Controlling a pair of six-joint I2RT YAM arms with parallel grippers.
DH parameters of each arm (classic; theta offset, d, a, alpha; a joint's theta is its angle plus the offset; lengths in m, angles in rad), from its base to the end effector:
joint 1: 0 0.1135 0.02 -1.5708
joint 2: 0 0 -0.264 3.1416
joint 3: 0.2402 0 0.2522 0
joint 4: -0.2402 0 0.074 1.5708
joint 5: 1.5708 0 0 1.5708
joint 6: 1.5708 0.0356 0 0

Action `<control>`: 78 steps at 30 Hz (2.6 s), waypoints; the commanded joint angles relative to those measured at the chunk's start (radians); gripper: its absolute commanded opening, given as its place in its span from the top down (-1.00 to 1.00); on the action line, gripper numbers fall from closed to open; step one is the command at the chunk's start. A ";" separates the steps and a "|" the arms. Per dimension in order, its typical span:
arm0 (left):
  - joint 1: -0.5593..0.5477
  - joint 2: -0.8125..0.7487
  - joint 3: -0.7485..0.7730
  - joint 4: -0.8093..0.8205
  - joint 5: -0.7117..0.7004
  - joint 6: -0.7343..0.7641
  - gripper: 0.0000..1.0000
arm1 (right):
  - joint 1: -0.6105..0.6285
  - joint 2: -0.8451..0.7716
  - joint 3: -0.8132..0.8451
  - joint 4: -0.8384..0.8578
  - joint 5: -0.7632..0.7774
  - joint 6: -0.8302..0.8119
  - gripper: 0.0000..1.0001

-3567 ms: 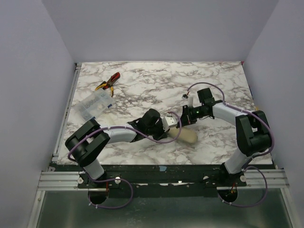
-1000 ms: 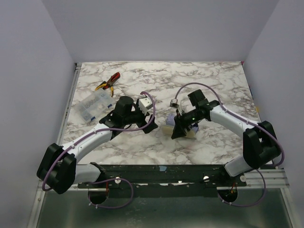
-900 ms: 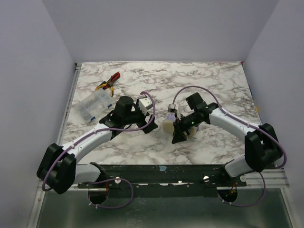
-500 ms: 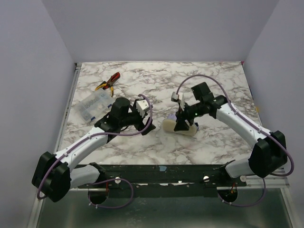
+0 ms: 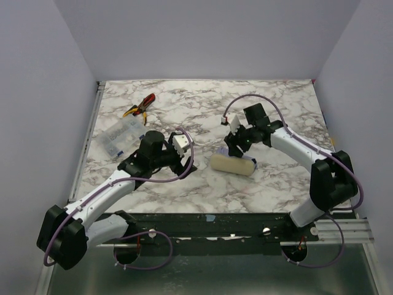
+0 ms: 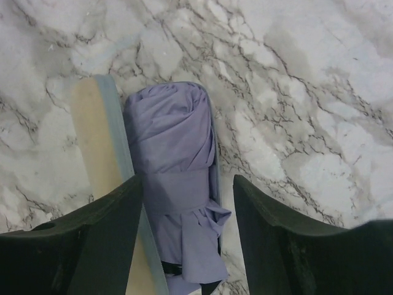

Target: Open the umbrella

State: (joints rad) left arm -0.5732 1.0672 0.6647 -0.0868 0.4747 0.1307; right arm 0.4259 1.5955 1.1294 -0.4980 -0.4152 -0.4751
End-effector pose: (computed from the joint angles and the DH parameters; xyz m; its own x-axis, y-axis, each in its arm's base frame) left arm 0.1884 -0.1410 0.2543 -0.2845 0.3216 -0.9031 0.8658 0.4907 -0.0980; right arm 0.2974 0.1507 0.2334 -0.3966 -0.6395 -0.6586 -0.8646 0.5013 0.0339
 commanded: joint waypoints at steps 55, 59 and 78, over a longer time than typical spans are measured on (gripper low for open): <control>0.116 -0.186 0.036 -0.258 -0.045 0.008 -0.97 | -0.130 0.107 0.251 0.008 -0.117 0.320 0.99; 0.119 -0.208 0.033 -0.272 -0.079 -0.012 -0.97 | -0.109 0.172 0.202 0.101 -0.119 0.487 0.99; 0.132 -0.207 0.065 -0.301 -0.076 0.032 -0.97 | -0.343 0.346 0.178 0.107 0.071 0.262 0.99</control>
State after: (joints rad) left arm -0.4507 0.8379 0.6788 -0.3691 0.3710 0.1276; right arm 0.1467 1.9064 1.3018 -0.3935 -0.3630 -0.0803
